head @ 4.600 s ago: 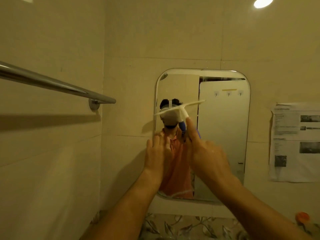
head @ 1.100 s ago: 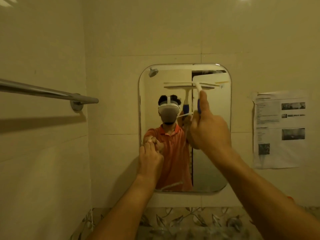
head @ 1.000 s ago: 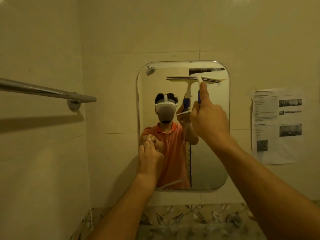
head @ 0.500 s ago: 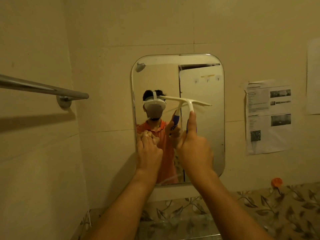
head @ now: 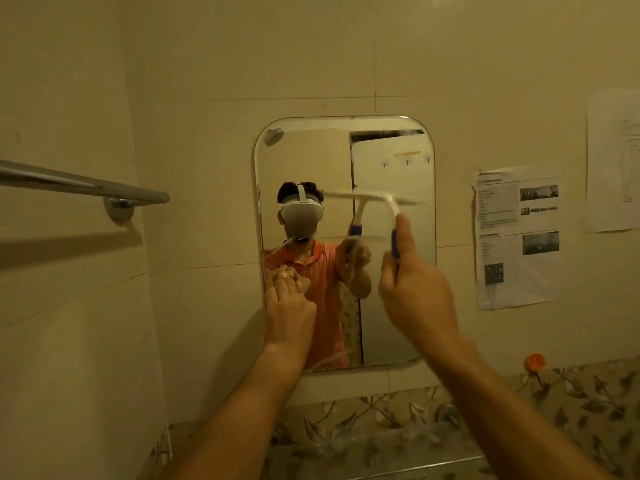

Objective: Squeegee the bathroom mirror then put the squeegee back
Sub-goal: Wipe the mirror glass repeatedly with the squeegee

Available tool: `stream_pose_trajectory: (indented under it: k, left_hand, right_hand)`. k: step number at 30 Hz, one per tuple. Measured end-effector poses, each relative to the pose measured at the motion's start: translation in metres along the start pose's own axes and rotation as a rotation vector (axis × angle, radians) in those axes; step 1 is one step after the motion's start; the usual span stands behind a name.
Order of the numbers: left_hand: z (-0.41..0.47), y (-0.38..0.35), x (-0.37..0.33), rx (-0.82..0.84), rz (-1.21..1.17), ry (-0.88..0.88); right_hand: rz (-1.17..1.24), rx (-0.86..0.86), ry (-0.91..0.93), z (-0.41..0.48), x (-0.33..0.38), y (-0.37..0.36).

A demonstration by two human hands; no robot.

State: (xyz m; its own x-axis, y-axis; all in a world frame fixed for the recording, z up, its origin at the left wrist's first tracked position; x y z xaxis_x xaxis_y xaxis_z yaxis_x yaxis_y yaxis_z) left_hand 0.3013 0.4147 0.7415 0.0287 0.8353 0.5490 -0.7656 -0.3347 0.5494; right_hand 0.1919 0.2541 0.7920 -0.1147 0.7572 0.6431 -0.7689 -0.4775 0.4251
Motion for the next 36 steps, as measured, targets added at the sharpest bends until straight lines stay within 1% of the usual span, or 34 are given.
stream_pose_trajectory:
  k: [5, 8, 10, 17, 19, 23, 28, 32, 36]
  left_hand:
    - [-0.001, -0.004, 0.0, 0.0, -0.098, 0.01]
    - [0.003, -0.006, -0.001, -0.069, -0.106, 0.008]
    - [0.004, -0.009, -0.002, -0.083, -0.085, 0.018]
    - [0.004, -0.009, 0.0, -0.062, -0.046, 0.042]
    - [0.003, -0.007, -0.001, -0.028, -0.035, 0.033]
    - [0.002, -0.008, 0.0, -0.015, -0.054, 0.027]
    - [0.007, -0.01, -0.001, -0.094, -0.075, 0.017]
    - [0.009, -0.01, -0.001, -0.093, -0.087, 0.025]
    - [0.007, -0.009, 0.0, -0.021, -0.099, 0.014]
  right_hand:
    - [-0.073, -0.121, 0.057, 0.079, 0.02, 0.047]
    - [-0.14, -0.122, 0.06, 0.106, 0.021, 0.054]
    - [-0.174, -0.119, 0.055, 0.11, 0.018, 0.053]
    - [-0.157, -0.114, 0.013, 0.071, -0.012, 0.018]
    - [-0.129, -0.089, 0.018, 0.053, -0.023, 0.004]
    - [-0.14, -0.051, -0.005, 0.017, -0.05, -0.021]
    - [-0.204, 0.018, -0.064, -0.03, -0.081, -0.046]
    - [-0.126, 0.055, -0.092, -0.03, -0.077, -0.038]
    - [0.032, -0.03, -0.046, 0.017, -0.037, 0.012]
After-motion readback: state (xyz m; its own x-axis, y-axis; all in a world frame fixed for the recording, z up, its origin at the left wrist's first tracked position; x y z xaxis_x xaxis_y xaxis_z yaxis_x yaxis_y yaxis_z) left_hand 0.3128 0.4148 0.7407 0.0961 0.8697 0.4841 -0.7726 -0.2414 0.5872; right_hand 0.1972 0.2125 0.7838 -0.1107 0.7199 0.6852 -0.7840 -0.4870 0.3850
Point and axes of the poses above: each hand's wrist, its own z-axis towards the middle knuckle, its own y-axis out of the back of the hand, x = y × z, the point moved 8 cm from there along z, towards the middle knuckle, and after that the axes turned 12 degrees about -y, right-handed, at the moved point
